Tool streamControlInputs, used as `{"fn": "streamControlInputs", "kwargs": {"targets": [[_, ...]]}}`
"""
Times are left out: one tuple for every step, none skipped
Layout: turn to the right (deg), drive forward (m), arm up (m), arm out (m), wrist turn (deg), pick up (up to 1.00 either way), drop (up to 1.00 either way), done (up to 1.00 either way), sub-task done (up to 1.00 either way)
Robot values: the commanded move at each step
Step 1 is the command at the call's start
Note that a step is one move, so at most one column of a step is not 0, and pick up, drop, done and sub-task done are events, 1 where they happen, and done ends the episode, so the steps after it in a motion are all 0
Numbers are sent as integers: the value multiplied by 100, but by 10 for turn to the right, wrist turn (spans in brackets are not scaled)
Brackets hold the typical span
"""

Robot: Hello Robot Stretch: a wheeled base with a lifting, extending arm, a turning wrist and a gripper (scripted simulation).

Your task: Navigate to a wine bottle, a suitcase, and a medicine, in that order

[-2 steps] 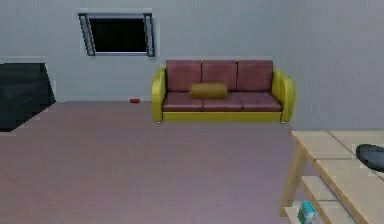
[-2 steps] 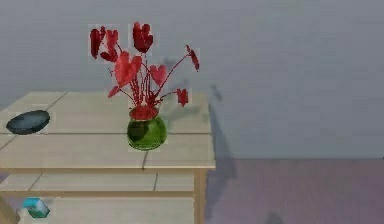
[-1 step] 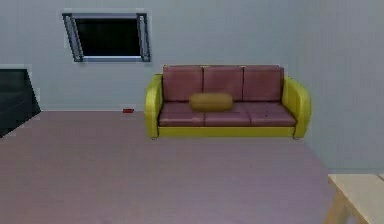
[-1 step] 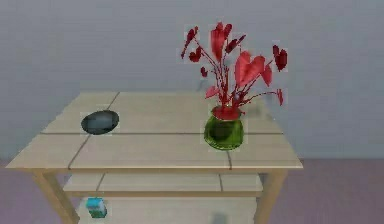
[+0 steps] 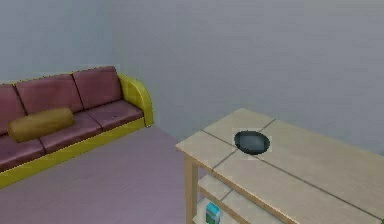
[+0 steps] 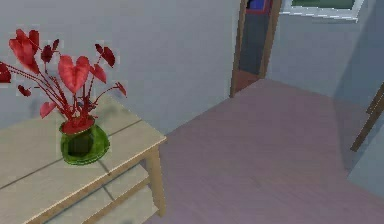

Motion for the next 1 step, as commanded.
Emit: {"fn": "streamControlInputs", "kwargs": {"targets": [[0, 0, 0, 0, 0, 0, 0, 100, 0]]}}
